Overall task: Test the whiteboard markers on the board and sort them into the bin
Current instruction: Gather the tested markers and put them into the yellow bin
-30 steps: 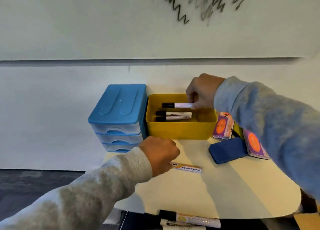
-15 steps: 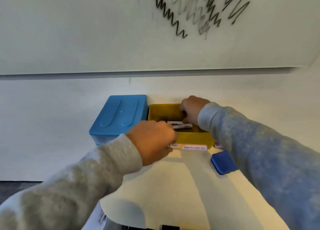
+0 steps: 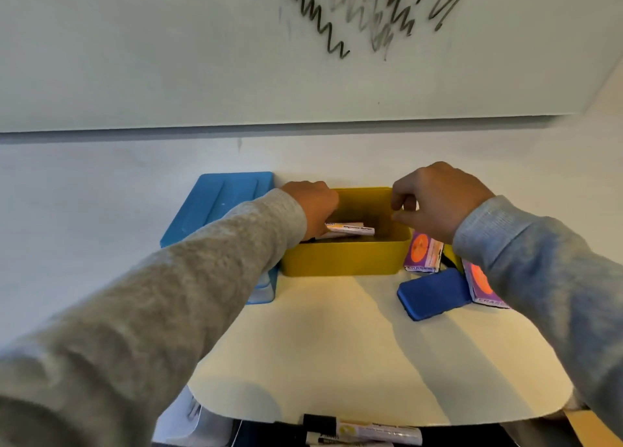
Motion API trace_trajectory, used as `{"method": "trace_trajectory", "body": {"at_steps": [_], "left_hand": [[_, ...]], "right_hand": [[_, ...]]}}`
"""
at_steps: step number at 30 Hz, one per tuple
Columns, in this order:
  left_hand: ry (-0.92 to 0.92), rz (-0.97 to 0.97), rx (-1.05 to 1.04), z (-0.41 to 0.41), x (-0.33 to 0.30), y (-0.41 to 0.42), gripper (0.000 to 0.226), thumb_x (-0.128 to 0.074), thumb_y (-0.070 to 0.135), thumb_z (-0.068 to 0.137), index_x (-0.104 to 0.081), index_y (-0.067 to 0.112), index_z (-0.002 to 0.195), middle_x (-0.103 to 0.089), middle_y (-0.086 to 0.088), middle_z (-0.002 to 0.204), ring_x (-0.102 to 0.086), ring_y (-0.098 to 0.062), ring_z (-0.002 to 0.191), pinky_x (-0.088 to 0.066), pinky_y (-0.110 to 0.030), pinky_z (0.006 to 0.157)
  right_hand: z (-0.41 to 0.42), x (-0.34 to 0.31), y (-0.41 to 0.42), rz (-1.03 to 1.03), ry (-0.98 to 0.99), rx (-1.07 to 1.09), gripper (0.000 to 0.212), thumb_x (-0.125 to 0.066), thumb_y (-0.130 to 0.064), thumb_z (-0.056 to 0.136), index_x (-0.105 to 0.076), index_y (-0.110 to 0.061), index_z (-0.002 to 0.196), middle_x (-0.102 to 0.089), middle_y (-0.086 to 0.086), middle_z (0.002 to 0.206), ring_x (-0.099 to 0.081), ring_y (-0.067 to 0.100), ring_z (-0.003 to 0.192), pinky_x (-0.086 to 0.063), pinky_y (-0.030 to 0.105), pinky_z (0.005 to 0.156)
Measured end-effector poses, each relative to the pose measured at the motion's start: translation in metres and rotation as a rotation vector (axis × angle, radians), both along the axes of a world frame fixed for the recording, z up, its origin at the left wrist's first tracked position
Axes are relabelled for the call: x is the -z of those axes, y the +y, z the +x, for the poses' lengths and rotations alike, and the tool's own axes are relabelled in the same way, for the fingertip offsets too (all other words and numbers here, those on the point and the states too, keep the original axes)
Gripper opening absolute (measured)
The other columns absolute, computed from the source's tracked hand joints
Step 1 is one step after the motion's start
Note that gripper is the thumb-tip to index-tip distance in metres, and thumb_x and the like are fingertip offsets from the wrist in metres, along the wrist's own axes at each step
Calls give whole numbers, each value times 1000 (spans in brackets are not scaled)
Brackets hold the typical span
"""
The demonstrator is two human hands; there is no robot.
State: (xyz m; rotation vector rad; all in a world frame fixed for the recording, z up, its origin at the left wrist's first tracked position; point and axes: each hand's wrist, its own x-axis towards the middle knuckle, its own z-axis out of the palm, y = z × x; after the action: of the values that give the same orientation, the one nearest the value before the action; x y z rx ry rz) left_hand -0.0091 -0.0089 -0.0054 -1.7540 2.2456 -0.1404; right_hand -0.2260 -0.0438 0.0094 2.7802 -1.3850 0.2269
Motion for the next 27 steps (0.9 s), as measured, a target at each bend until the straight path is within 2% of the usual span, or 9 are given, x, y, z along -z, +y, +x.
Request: {"method": "trace_trajectory", "body": {"at_steps": [3, 5, 8, 10, 13, 16, 20, 24, 27], "left_hand": [[-4, 5, -11, 1, 10, -4, 15, -62, 30, 95, -61, 17, 89, -54, -3, 91, -53, -18, 67, -45, -32, 61], [26, -28, -4, 3, 10, 0, 17, -61, 32, 96, -60, 17, 88, -52, -2, 84, -50, -16, 64, -43, -32, 59], [122, -109, 38, 9, 3, 14, 23, -61, 36, 94, -66, 18, 108, -62, -5, 100, -62, -25, 82, -50, -36, 66], [209, -150, 91, 12, -2, 29, 24, -61, 37, 93, -65, 20, 109, -63, -3, 104, -61, -25, 91, -50, -37, 70], [288, -199, 176, 11, -5, 62, 15, -60, 36, 94, -63, 23, 101, -61, 4, 100, -56, -17, 88, -40, -32, 67], [351, -198, 226, 8, 5, 103, 12, -59, 37, 93, -63, 26, 96, -60, 9, 95, -55, -13, 82, -40, -29, 64], [388, -101, 253, 6, 28, 148, 16, -54, 44, 93, -61, 28, 94, -58, 12, 92, -54, -9, 79, -47, -30, 60], [405, -34, 249, 5, 44, 170, 16, -53, 45, 94, -58, 30, 93, -56, 12, 91, -45, -7, 74, -43, -29, 59], [402, 16, 247, 4, 54, 177, 16, -50, 47, 94, -56, 32, 94, -55, 12, 93, -46, -8, 76, -41, -28, 61]], "right_hand": [[-2, 2, 15, 10, -32, -57, 8, -71, -36, 88, -65, -32, 84, -60, -10, 79, -58, 17, 77, -44, 30, 65], [-1, 5, 28, 50, -64, -110, 7, -71, -35, 88, -67, -32, 84, -60, -12, 79, -59, 14, 77, -50, 33, 67], [4, 9, 54, 148, -110, -228, 2, -73, -33, 86, -73, -31, 86, -64, -14, 79, -59, 8, 73, -56, 37, 70], [7, 14, 75, 240, -95, -329, 6, -74, -36, 86, -75, -30, 87, -66, -15, 78, -61, 4, 71, -56, 34, 71], [5, 31, 104, 381, -28, -440, 13, -74, -43, 83, -74, -31, 89, -67, -18, 75, -62, 2, 71, -54, 31, 69], [-1, 51, 131, 518, 55, -476, 23, -70, -52, 81, -69, -33, 95, -64, -19, 81, -60, 3, 77, -50, 29, 66], [-5, 68, 156, 527, 221, -492, 36, -65, -61, 82, -56, -34, 105, -56, -17, 97, -56, 10, 86, -45, 31, 68], [2, 74, 167, 512, 347, -501, 37, -61, -60, 86, -50, -32, 108, -51, -13, 108, -49, 18, 80, -35, 32, 67], [8, 74, 171, 465, 406, -508, 35, -58, -54, 91, -50, -27, 112, -52, -7, 114, -57, 25, 86, -35, 33, 67]]}}
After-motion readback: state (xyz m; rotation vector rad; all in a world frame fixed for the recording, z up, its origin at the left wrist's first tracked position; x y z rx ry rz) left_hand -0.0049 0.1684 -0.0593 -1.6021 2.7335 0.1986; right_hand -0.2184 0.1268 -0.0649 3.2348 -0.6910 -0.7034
